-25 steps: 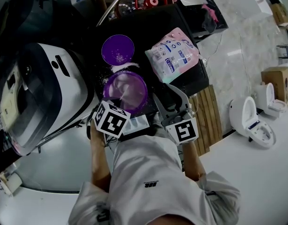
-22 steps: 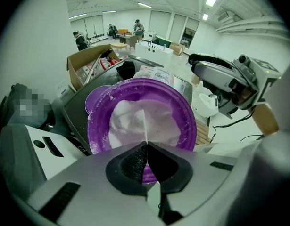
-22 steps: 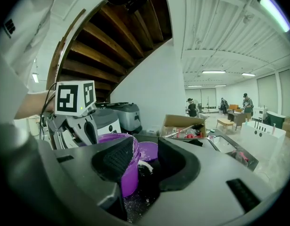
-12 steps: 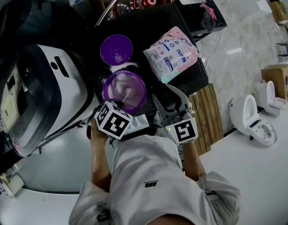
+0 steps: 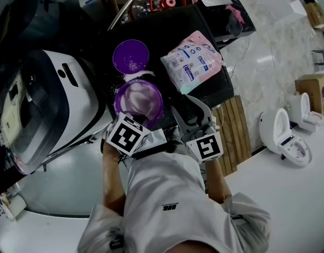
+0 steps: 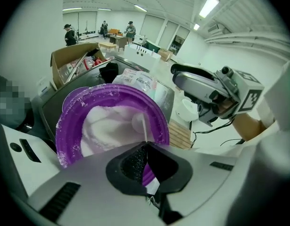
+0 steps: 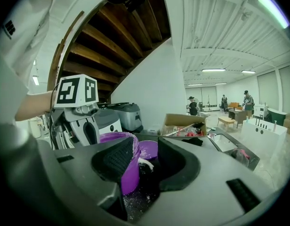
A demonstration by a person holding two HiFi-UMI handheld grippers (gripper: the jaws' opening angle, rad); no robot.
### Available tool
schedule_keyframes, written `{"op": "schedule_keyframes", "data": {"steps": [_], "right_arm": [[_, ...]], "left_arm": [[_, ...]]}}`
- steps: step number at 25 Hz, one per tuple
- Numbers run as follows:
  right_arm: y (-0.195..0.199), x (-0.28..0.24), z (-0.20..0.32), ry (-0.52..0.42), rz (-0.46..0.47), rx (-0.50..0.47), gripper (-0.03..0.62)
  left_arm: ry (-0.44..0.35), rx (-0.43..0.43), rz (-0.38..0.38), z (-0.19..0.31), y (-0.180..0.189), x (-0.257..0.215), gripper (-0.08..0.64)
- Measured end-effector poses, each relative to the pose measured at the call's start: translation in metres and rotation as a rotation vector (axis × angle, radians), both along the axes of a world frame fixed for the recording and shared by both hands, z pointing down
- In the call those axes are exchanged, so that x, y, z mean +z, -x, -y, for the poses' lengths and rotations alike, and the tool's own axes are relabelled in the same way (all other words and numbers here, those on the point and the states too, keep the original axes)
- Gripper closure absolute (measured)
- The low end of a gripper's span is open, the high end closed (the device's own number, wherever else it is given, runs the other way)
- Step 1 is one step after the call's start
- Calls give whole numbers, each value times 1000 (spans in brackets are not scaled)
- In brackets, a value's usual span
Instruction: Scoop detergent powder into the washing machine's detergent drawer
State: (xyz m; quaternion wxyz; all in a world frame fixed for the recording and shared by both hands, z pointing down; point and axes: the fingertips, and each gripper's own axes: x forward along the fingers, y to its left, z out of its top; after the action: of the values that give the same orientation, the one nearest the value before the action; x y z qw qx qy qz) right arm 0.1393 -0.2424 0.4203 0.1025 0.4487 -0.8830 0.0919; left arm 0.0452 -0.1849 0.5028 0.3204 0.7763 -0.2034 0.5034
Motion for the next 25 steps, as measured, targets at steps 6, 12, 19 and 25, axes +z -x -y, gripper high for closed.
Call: {"op": "schedule_keyframes", "data": {"steps": [6, 12, 19, 25], "right_arm": [[-1, -1, 0, -2, 10, -27, 431], [-1, -1, 1, -1, 13, -59, 431], [2, 6, -1, 30, 3, -105, 431], [14, 9, -7, 56, 15, -157, 431]], "left_arm": [[11, -84, -97, 3, -7, -8, 545], [14, -193, -190, 7, -5, -17, 545], [-37, -326, -218, 8, -2, -20, 545], [-125, -437, -240, 11, 1, -23, 545]]}}
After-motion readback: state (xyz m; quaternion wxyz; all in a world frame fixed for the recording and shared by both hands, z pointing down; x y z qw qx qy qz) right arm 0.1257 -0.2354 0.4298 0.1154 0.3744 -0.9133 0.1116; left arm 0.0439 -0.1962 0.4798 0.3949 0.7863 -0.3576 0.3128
